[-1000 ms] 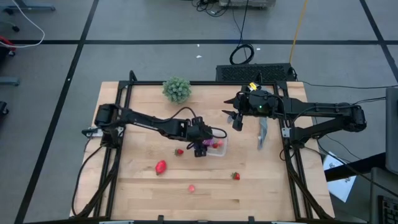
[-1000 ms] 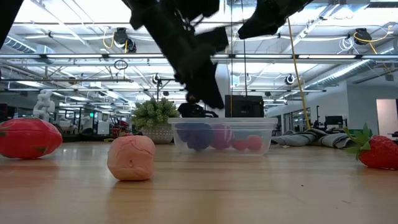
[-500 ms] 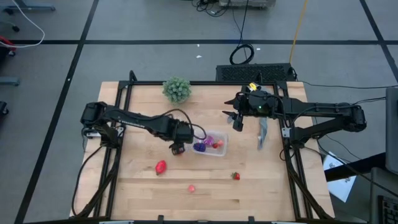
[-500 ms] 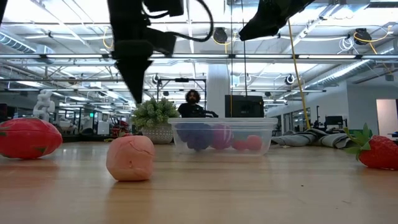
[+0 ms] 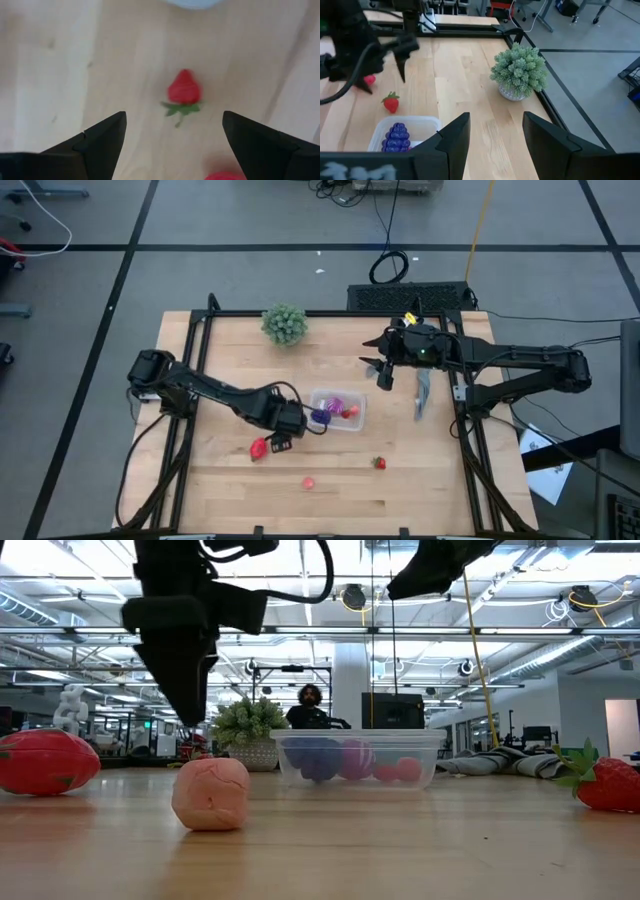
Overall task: Pick and placing Produce into tupperware
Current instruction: Put the left strawberry into the transparent container
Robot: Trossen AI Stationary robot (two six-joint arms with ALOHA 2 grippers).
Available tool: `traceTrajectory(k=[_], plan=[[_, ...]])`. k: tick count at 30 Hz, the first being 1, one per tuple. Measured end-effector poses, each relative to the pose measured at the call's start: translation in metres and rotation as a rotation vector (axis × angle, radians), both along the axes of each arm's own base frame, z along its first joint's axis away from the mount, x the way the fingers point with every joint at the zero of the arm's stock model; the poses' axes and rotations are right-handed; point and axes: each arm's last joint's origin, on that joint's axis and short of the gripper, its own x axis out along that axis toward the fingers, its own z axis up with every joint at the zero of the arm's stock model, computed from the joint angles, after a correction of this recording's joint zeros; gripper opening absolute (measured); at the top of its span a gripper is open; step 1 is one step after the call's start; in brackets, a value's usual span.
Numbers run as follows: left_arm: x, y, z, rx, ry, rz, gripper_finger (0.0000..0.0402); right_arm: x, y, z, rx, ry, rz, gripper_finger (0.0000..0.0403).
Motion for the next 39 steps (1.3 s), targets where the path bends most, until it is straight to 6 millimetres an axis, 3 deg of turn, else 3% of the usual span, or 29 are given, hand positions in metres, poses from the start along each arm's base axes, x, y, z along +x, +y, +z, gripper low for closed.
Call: traceTrajectory(k=[23,39], plan=[[-0.004,0.015,-0.047,-0.091,-0.100,-0.092,0.0337,0.000,0.000,0.000,0.001,-0.001,-0.001,0.0173],[-0.003,0.015,-0.049,-0.096,-0.128,-0.112,0.0337,0.000,0.000,0.000,0.014,-0.005,-0.007,0.0173]])
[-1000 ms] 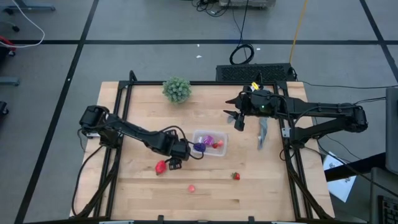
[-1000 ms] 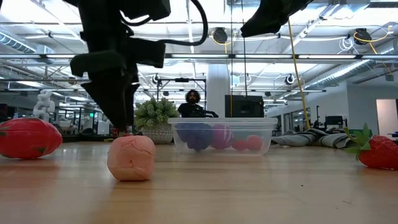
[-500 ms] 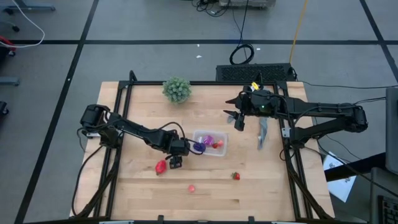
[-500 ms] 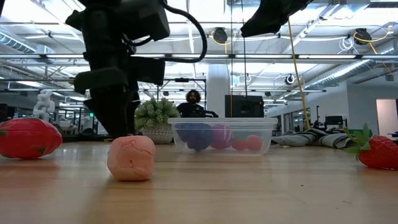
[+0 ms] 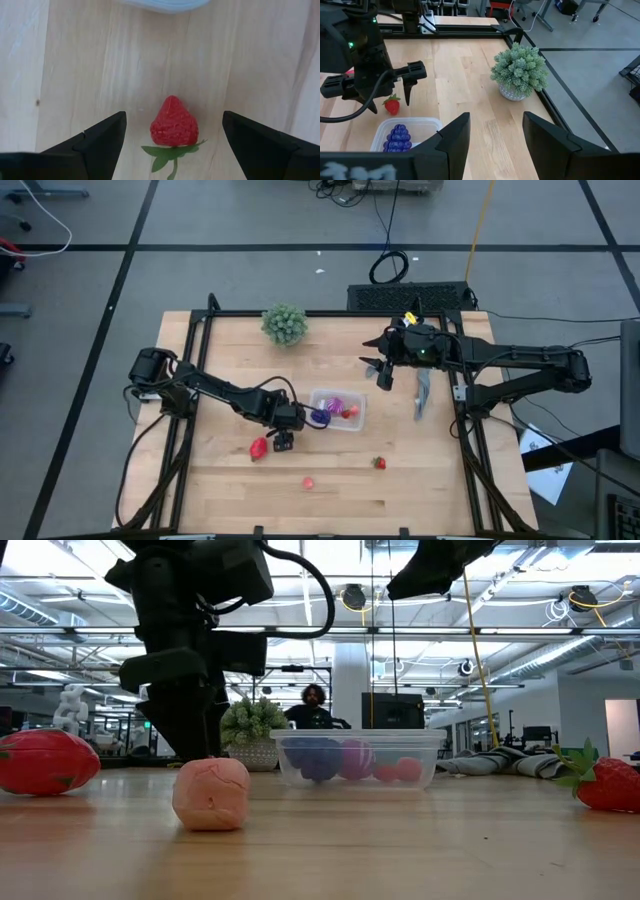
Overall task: Pick and placing Produce into tupperware
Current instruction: Put the left strawberry into the transparent container
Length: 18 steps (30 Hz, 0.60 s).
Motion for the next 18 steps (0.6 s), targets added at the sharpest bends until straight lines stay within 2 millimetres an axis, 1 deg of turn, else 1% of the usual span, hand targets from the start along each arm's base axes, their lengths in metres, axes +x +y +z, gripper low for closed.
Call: traceTrajectory(k=[11,13,18], plan=[[-0.0001,0.0000,0.0000,-0.001,0.001,0.004,0.0332,0.0000,0.0000,0.0000,0.000,0.000,0.000,0.0173],[-0.0001,-0.0001,0.0000,-0.004,0.001,0.004,0.0319,0.0000,0.0000,0.0000,0.000,0.000,0.000,0.0173],[-0.0001,-0.0001,0.0000,-0.006,0.001,0.007,0.0267,0.0000,0.0000,0.0000,0.000,0.000,0.000,0.0173]])
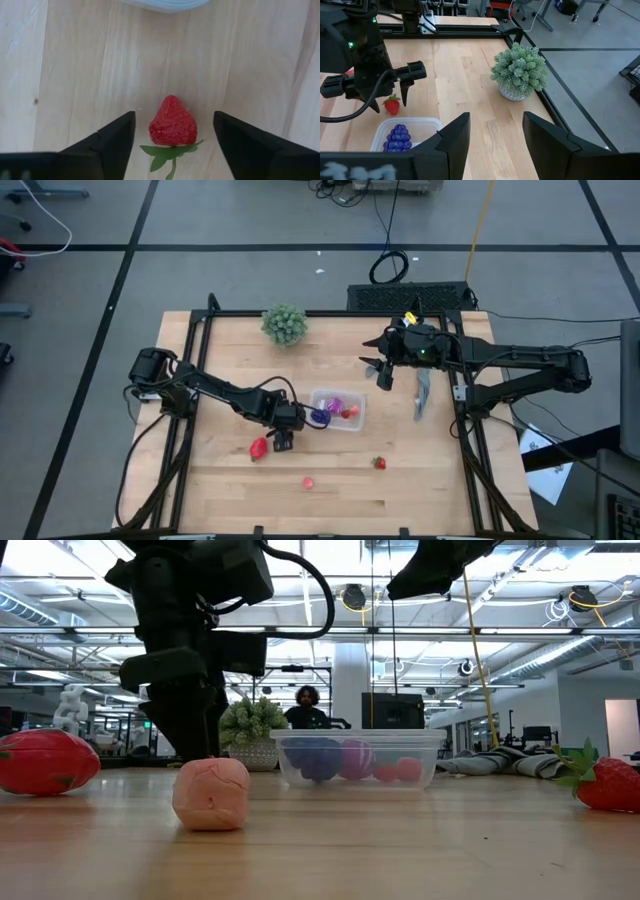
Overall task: Pick and placing Produce into tupperware
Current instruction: Put the left strawberry into the transparent container
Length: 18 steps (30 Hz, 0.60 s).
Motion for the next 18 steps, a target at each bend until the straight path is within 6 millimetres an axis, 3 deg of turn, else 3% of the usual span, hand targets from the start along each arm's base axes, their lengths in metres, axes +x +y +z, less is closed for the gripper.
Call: traceTrajectory(k=[18], plan=[[0.0002,-0.0002,0.0003,-0.003,0.000,0.002,0.0166,0.0000,0.0000,0.0000,0.000,0.000,0.000,0.0173]])
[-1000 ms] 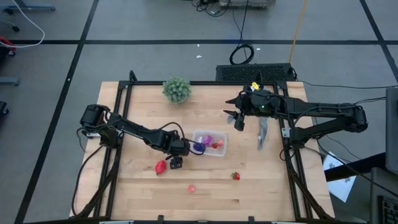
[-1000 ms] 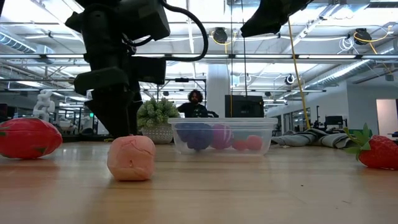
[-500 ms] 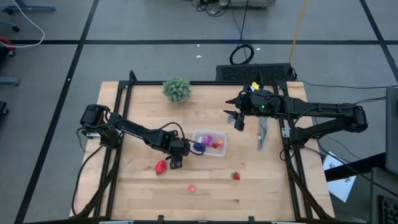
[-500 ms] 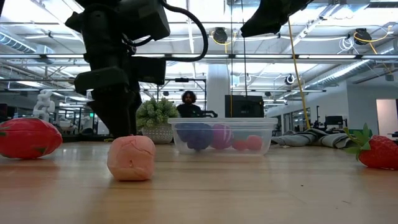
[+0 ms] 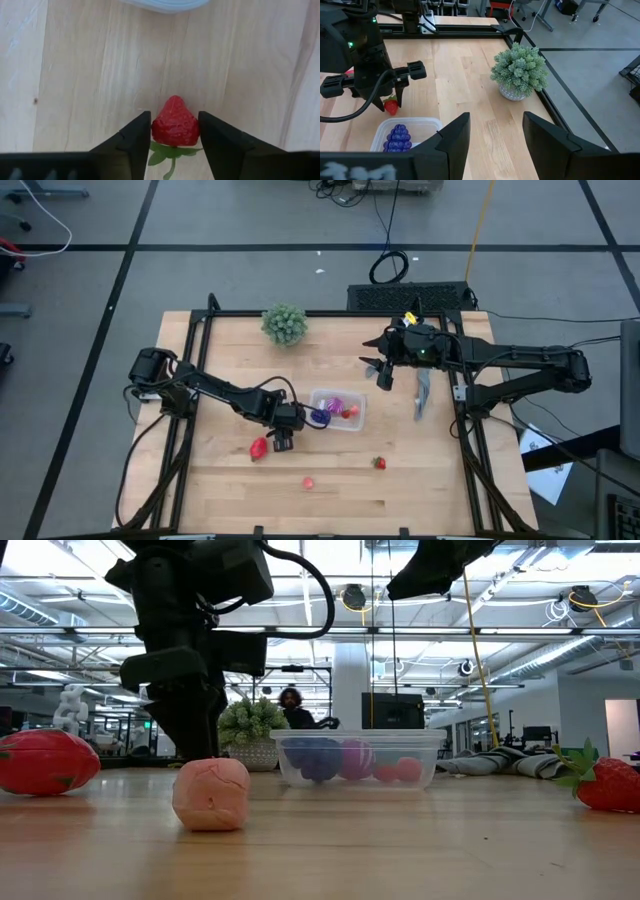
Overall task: Pick and placing Produce into tupperware
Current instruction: Put the left strawberry into the transparent container
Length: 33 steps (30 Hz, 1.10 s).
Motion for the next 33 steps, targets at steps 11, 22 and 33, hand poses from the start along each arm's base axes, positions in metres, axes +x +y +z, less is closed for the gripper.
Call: traceTrajectory(k=[11,22,33], plan=[[-0.002,0.000,0.008,-0.004,-0.014,0.001,0.0158,0.000,0.000,0.000,-0.001,-0.003,0.000,0.0173],[0.001,0.002,0.045,0.035,-0.066,-0.033,0.0159,0.000,0.000,0.001,-0.001,-0.007,0.000,0.0173],[0.025,0.007,0.114,0.301,-0.207,-0.197,0.0159,-0.003,0.000,0.002,-0.001,-0.010,0.000,0.0173]])
